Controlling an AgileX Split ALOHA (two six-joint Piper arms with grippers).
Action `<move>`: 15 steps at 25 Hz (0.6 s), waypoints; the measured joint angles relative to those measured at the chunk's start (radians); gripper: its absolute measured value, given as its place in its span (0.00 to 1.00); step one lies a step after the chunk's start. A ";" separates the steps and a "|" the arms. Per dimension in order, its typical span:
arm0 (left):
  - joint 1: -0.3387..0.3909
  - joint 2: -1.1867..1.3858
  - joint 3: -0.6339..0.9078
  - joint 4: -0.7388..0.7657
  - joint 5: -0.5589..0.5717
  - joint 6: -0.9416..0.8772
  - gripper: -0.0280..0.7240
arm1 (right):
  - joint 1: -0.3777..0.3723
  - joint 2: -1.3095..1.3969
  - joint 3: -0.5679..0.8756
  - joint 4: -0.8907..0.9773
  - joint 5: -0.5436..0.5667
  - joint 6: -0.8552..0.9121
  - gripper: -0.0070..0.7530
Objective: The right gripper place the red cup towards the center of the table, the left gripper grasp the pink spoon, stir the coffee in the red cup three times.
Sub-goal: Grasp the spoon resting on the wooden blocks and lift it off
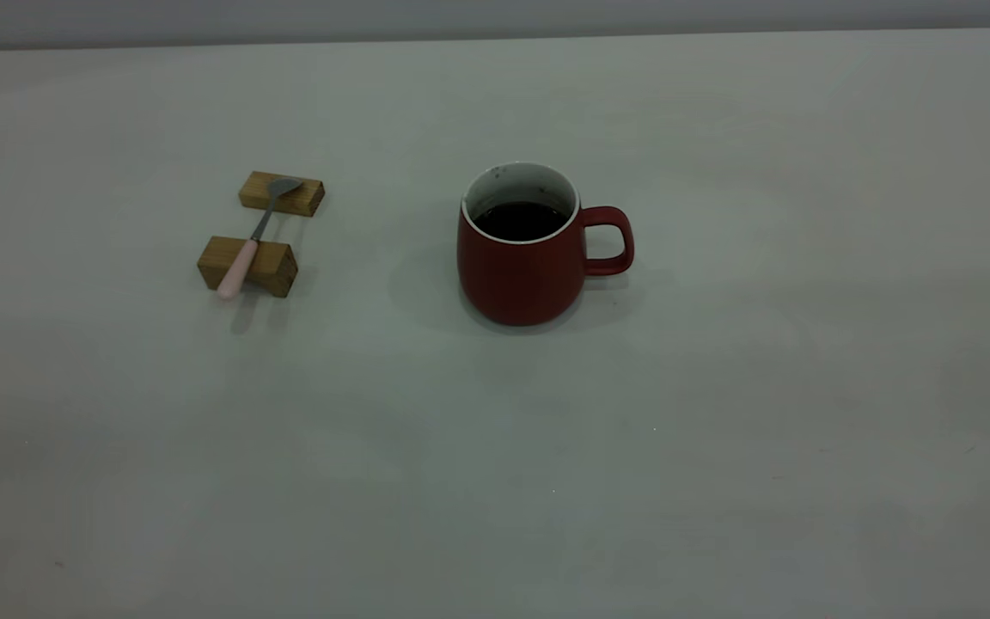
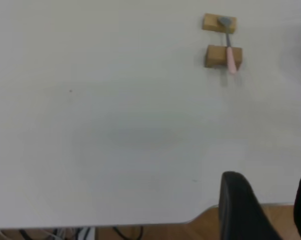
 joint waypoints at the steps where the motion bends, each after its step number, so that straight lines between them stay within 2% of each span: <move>1: 0.000 0.014 -0.003 0.002 -0.005 -0.018 0.53 | 0.000 0.000 0.000 0.000 0.000 0.000 0.77; 3: 0.000 0.072 -0.014 0.003 -0.041 -0.040 0.58 | 0.000 0.000 0.000 0.000 0.000 0.000 0.77; 9: 0.000 0.436 -0.034 0.004 -0.269 -0.050 0.85 | 0.000 0.000 0.000 0.000 0.000 0.000 0.77; 15: 0.000 0.877 -0.140 -0.028 -0.507 -0.043 0.89 | 0.000 0.000 0.000 0.000 0.000 0.000 0.77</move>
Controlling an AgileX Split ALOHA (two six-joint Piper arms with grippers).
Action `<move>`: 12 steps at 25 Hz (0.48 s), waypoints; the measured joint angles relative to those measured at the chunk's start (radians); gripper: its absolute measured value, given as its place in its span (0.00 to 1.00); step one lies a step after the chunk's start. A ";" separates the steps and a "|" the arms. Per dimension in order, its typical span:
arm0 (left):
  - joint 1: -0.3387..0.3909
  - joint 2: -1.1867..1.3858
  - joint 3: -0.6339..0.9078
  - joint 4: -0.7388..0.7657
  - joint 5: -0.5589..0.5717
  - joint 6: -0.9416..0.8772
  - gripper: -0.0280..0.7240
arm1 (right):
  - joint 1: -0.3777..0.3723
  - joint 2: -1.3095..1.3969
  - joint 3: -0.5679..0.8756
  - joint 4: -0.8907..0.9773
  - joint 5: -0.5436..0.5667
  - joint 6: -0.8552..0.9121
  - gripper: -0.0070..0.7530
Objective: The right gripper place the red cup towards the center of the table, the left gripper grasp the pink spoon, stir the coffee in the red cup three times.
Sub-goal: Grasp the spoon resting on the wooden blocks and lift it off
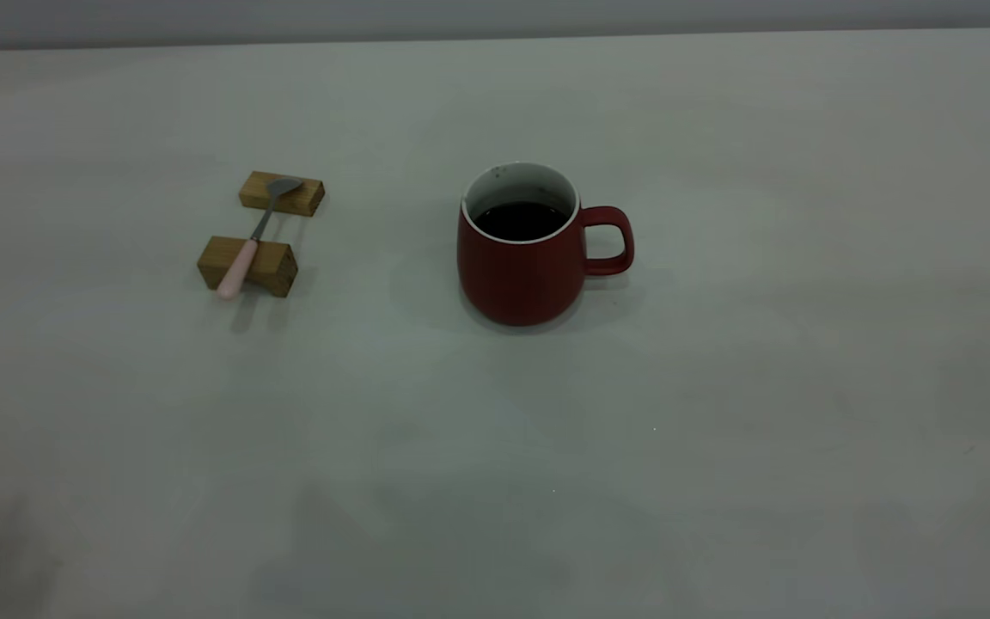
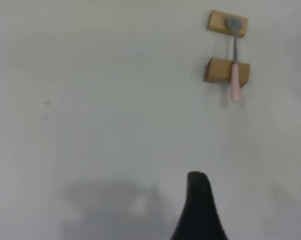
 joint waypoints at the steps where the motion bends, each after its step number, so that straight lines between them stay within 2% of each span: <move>1: 0.000 0.079 -0.027 -0.013 -0.021 0.008 0.89 | 0.000 0.000 0.000 0.000 0.000 0.000 0.77; 5: -0.019 0.379 -0.133 -0.052 -0.092 0.057 0.89 | 0.000 0.000 0.000 0.000 0.000 0.000 0.77; 12: -0.114 0.824 -0.306 -0.061 -0.166 0.068 0.89 | 0.000 0.000 0.000 0.000 0.000 0.000 0.77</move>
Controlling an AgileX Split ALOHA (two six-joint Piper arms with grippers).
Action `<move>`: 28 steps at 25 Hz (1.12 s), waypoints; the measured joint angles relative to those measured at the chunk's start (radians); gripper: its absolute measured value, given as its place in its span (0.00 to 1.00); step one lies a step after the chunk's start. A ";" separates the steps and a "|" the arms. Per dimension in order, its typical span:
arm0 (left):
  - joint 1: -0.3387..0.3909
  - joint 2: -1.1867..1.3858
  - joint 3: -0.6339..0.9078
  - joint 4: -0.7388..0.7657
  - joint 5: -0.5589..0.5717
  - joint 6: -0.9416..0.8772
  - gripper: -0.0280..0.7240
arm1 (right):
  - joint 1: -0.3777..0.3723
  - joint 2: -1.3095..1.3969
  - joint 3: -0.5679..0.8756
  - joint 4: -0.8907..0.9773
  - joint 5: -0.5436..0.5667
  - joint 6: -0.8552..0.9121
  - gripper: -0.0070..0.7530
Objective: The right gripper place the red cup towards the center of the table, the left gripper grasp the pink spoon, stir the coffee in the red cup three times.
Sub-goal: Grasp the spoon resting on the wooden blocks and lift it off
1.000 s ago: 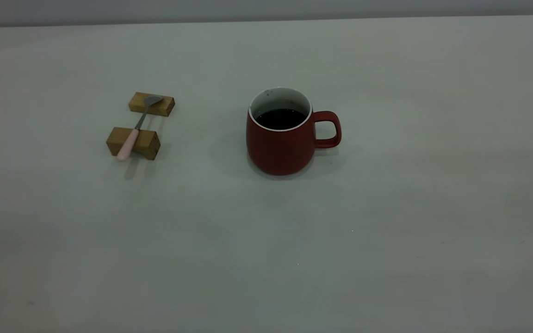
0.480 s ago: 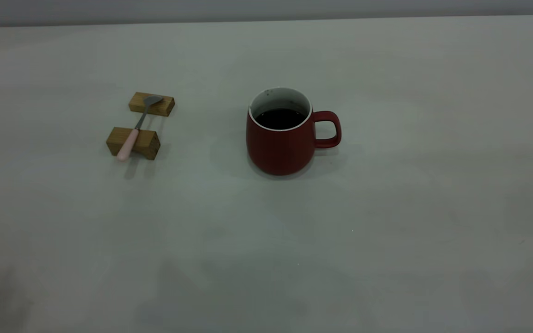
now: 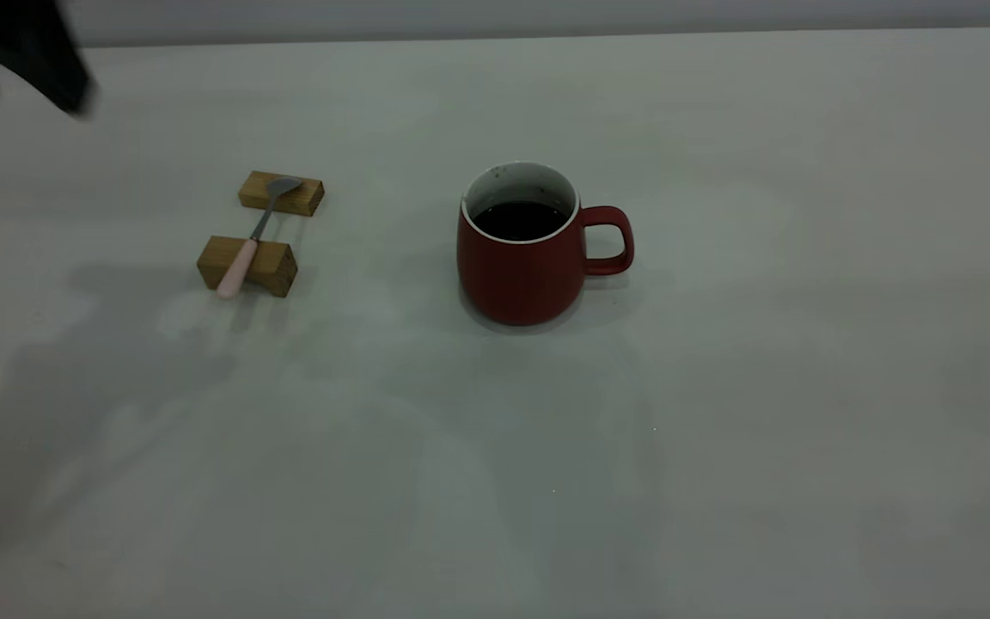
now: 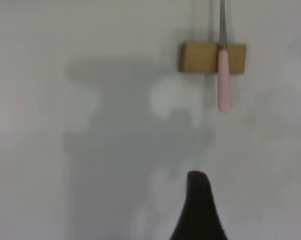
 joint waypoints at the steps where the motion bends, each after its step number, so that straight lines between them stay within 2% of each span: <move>1: -0.010 0.040 -0.017 -0.002 -0.008 0.000 0.89 | 0.000 0.000 0.000 0.000 0.000 0.000 0.77; 6: -0.032 0.199 -0.061 -0.030 -0.089 -0.003 0.89 | 0.000 0.000 0.000 0.000 0.000 0.000 0.77; 17: -0.053 0.434 -0.120 -0.078 -0.193 0.004 0.88 | 0.000 0.000 0.000 0.000 0.000 0.000 0.77; 24: -0.069 0.535 -0.186 -0.084 -0.197 0.004 0.84 | 0.000 0.000 0.000 0.000 0.000 0.000 0.77; 28: -0.069 0.549 -0.190 -0.084 -0.195 0.004 0.77 | 0.000 0.000 0.000 0.000 0.000 0.000 0.77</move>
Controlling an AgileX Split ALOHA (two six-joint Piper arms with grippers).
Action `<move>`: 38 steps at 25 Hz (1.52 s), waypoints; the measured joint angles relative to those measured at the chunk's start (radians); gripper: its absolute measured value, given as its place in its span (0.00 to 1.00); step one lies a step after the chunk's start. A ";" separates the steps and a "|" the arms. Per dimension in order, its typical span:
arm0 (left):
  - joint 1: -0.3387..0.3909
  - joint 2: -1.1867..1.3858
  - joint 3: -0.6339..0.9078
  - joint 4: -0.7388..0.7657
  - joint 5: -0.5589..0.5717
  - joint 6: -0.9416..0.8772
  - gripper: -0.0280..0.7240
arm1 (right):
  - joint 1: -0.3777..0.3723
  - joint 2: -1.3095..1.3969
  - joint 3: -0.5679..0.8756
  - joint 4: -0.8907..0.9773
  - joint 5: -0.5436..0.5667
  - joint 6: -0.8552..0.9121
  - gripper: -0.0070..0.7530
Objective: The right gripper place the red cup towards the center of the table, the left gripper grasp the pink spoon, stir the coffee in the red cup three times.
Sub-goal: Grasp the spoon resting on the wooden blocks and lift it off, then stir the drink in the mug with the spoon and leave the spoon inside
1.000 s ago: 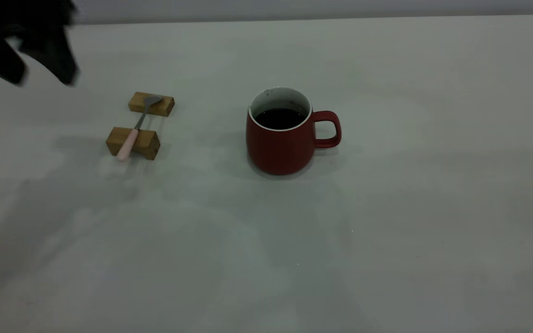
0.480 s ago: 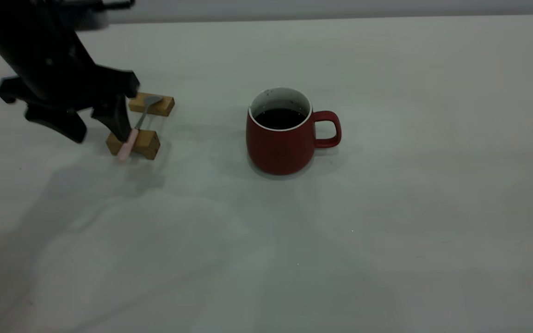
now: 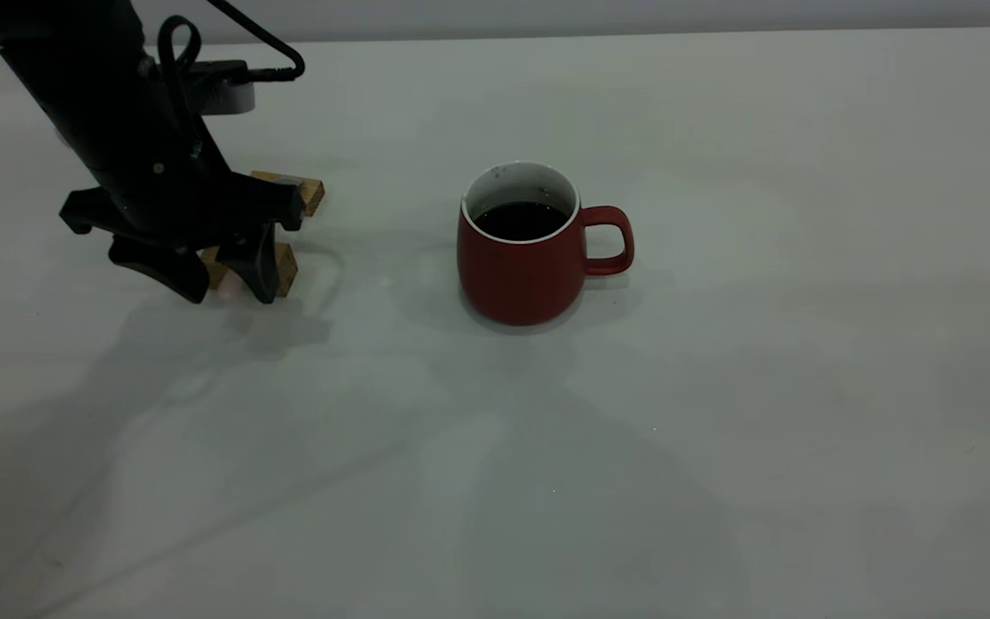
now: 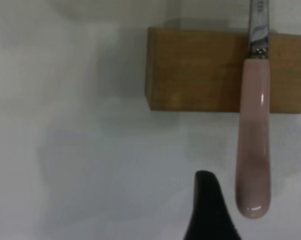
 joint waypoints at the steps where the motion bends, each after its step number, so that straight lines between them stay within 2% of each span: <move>1: 0.000 0.000 0.000 0.000 -0.004 0.000 0.74 | 0.000 0.000 0.000 0.000 0.000 0.000 0.77; 17: 0.000 0.041 -0.001 0.000 -0.059 0.000 0.27 | 0.000 0.000 0.000 0.000 0.000 0.000 0.77; 22: 0.000 0.025 -0.001 0.000 -0.030 -0.018 0.25 | 0.000 0.000 0.000 0.000 0.000 0.000 0.77; 27: 0.000 -0.094 -0.056 -0.036 0.143 -0.118 0.25 | 0.000 0.000 0.000 0.000 0.000 0.000 0.77; 30: 0.000 -0.183 -0.106 -0.183 0.254 -0.224 0.25 | 0.000 0.000 0.000 0.000 0.000 0.000 0.77; 33: 0.000 -0.249 -0.126 -0.395 0.373 -0.356 0.25 | 0.000 0.000 0.000 0.000 0.000 0.000 0.77; 38: 0.000 -0.280 -0.132 -0.879 0.492 -0.525 0.25 | 0.000 0.000 0.000 0.000 0.000 0.000 0.77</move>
